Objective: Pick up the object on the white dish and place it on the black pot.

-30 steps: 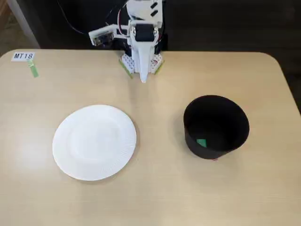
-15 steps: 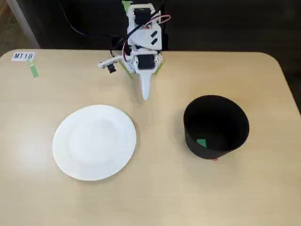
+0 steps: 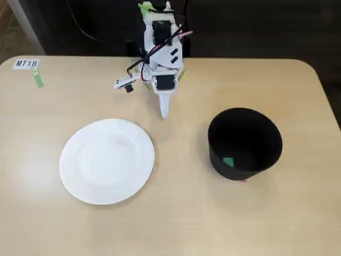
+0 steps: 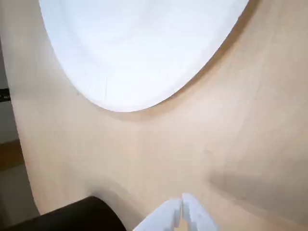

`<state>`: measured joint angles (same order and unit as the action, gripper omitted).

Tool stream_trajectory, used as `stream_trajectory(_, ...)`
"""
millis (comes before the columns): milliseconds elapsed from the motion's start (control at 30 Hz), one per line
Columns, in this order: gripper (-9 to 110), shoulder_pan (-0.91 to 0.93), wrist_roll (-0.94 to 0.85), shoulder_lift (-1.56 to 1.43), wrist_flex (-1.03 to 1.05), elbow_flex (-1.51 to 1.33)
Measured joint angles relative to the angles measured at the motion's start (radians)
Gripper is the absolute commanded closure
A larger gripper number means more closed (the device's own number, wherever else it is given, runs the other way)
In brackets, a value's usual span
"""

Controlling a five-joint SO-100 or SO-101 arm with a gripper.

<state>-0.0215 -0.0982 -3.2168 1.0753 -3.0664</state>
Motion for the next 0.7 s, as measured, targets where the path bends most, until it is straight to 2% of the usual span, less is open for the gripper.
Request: stream_trajectory(700,102,-0.002,0.032,0.000,-0.006,-0.002)
